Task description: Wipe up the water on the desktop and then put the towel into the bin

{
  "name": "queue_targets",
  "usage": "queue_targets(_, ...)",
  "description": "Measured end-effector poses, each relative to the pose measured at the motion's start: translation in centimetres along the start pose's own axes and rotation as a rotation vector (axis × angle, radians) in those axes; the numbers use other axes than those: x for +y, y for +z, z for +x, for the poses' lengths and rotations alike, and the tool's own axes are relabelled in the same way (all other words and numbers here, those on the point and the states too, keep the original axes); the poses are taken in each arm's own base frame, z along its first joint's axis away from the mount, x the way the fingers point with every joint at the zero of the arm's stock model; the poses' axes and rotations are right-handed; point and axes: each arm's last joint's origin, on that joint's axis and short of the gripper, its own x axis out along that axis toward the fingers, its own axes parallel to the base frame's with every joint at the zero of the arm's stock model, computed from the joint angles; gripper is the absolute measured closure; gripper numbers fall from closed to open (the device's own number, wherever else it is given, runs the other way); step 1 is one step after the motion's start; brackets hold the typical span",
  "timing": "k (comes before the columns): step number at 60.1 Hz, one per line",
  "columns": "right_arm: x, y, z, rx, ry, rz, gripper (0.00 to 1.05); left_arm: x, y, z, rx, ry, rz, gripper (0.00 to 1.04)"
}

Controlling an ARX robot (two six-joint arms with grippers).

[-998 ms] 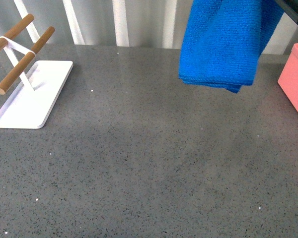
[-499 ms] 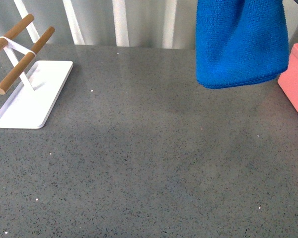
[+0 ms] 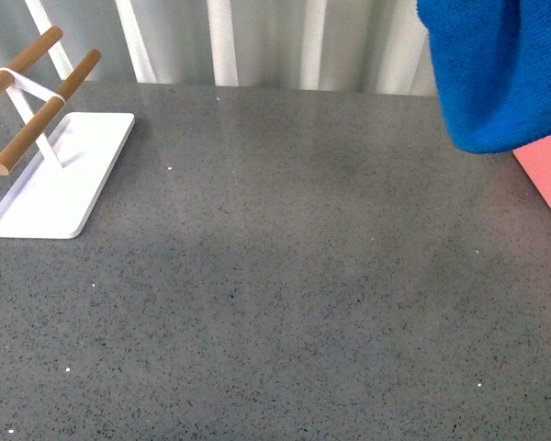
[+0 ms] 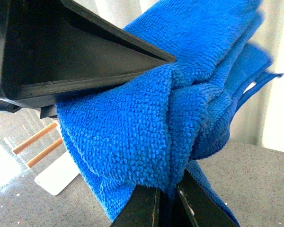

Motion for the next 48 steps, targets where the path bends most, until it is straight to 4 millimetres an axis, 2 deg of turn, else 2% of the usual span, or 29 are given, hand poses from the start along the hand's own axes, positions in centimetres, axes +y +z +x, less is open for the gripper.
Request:
queue_targets(11, -0.6, 0.3, -0.4, -0.001, -0.031, 0.003, 1.02, 3.4, 1.6, -0.7, -0.022, 0.060, -0.020, 0.37)
queue_targets(17, -1.1, 0.4, -0.6, 0.004, -0.053, 0.009, 1.02, 6.9, 2.1, -1.6, -0.032, 0.144, -0.032, 0.19)
queue_targets(22, -1.5, 0.4, -0.8, 0.012, -0.074, 0.014, 1.02, 10.5, 1.4, -2.9, -0.007, 0.222, -0.030, 0.05)
queue_targets(30, -2.1, 0.1, -1.0, 0.027, -0.114, 0.022, 1.02, 14.0, -1.1, -6.1, 0.051, 0.284, -0.004, 0.07)
queue_targets(38, -2.8, -0.6, -1.0, 0.052, -0.145, 0.033, 1.02, 14.5, -3.5, -10.1, 0.087, 0.279, 0.064, 0.07)
queue_targets(48, -3.4, -1.0, -1.1, 0.070, -0.166, 0.033, 1.02, 14.9, -6.0, -16.3, 0.064, 0.311, 0.080, 0.07)
